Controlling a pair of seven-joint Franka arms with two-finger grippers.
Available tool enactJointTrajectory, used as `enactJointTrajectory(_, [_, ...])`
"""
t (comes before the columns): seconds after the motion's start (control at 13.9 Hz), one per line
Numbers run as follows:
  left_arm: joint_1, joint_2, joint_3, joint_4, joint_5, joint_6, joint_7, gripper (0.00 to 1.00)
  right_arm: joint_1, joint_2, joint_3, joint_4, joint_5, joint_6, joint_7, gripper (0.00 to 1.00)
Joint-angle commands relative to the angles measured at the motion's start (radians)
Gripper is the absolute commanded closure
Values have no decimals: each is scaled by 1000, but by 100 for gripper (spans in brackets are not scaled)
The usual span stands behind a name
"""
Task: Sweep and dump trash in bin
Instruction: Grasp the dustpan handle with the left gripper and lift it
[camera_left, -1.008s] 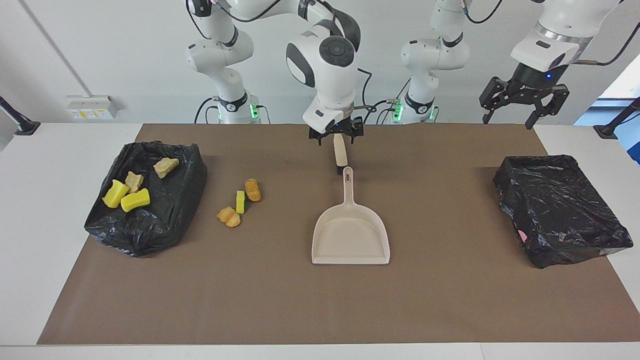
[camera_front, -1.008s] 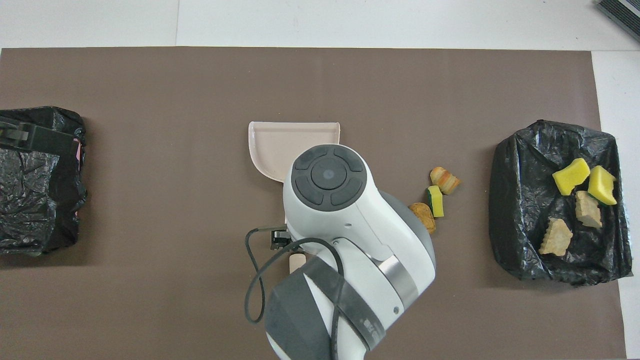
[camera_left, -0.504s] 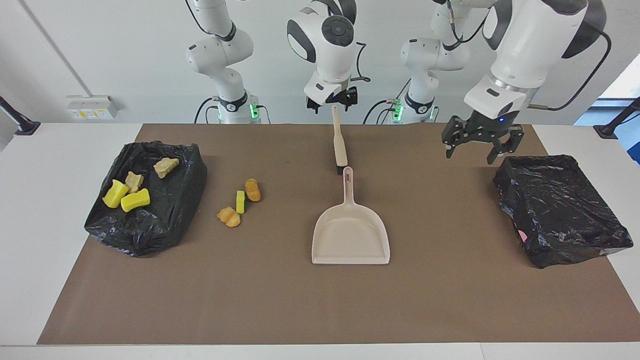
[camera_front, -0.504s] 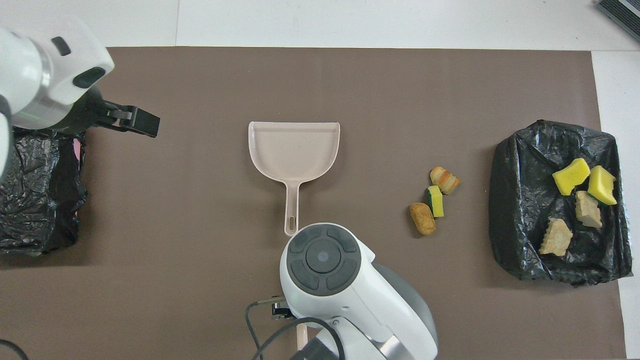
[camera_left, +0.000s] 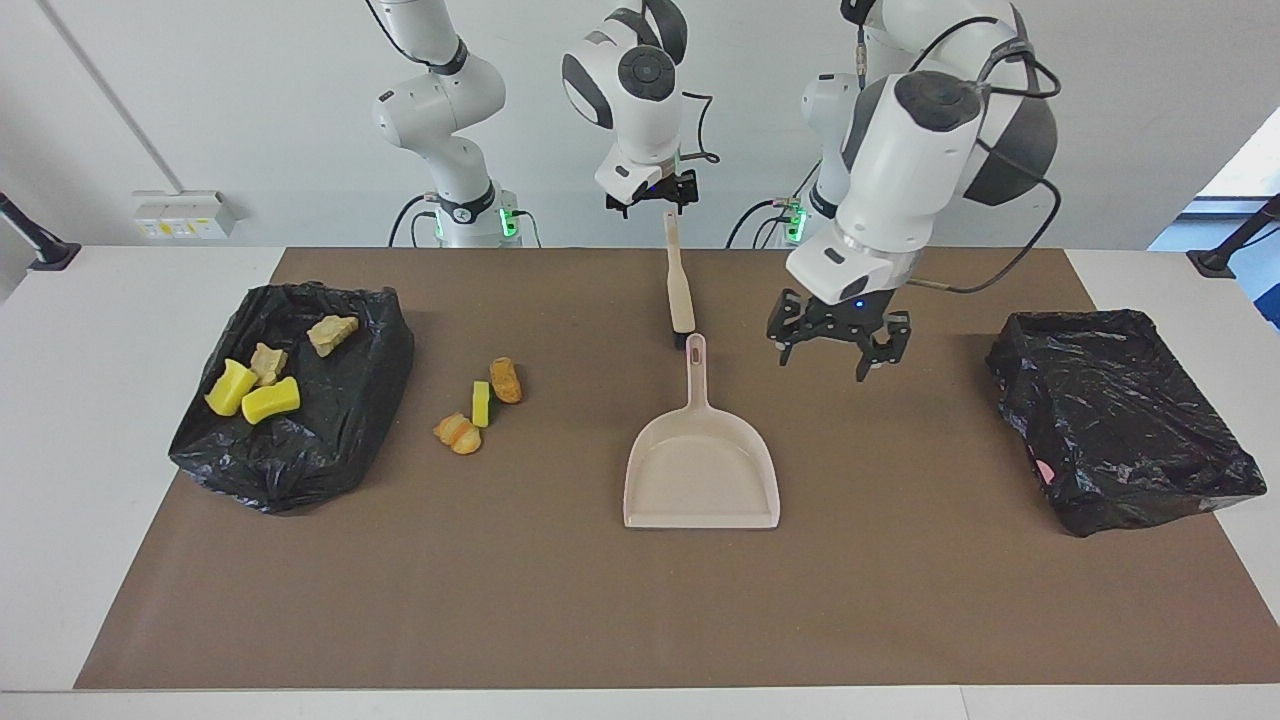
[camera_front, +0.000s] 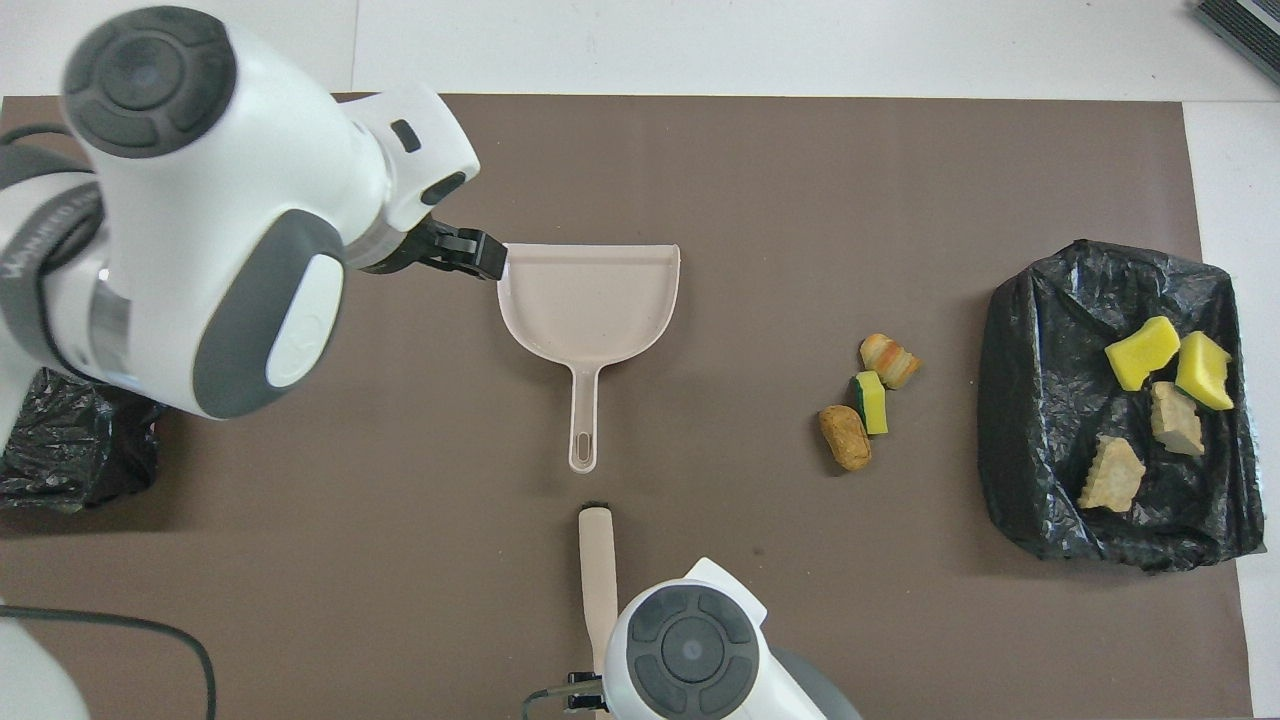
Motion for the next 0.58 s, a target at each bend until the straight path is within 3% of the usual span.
enactJointTrajectory(0.0, [-69, 31, 15, -87, 9, 125, -69, 0, 58, -25, -4, -91, 21, 108, 37, 0])
enactJointTrajectory(0.5, [-156, 42, 15, -328, 7, 345, -162, 0, 142, 47, -4, -149, 41, 292, 98, 0])
